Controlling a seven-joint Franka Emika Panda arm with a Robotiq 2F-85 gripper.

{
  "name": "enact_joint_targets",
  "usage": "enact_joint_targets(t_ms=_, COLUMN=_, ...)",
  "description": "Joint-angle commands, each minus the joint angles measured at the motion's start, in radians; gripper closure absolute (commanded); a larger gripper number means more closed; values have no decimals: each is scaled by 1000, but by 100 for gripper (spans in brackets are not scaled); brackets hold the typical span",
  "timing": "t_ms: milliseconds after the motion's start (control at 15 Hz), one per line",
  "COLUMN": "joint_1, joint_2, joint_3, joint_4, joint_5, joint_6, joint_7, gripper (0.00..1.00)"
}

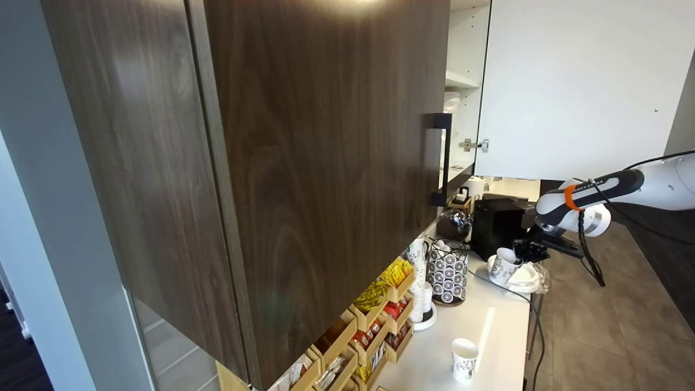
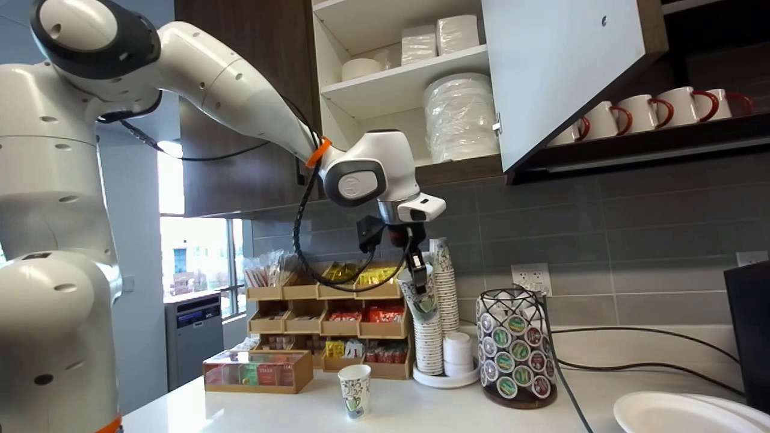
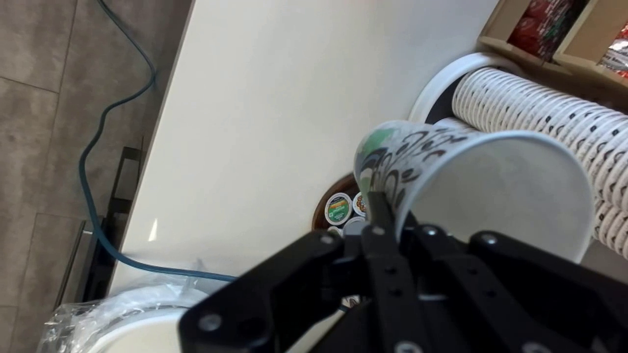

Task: Remove the cup from the top cabinet, then put the right cup on the top cabinet

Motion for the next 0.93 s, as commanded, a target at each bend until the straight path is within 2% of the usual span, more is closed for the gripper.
enact_joint_targets(t_ms=0, joint_1=10, joint_2=1, joint_3=-10, joint_4=-2, joint_5=-3, joint_6=-1, joint_7=2, gripper=96)
enact_joint_targets(t_ms=67, joint_1=12, joint_2=6, joint_3=-11, joint_4=2, joint_5=1, joint_6=14, joint_7=-19, gripper=99)
enact_joint_targets(t_ms=533, joint_1=50, joint_2=-96, joint_3=-5, joint_4=147, joint_5=17, joint_6=-56, joint_7=-62, gripper=99)
enact_joint_targets(t_ms=867, joint_1=64, joint_2=-177, joint_3=-21, joint_4=241, joint_5=-9, joint_6=-257, joint_7=-81, gripper=99)
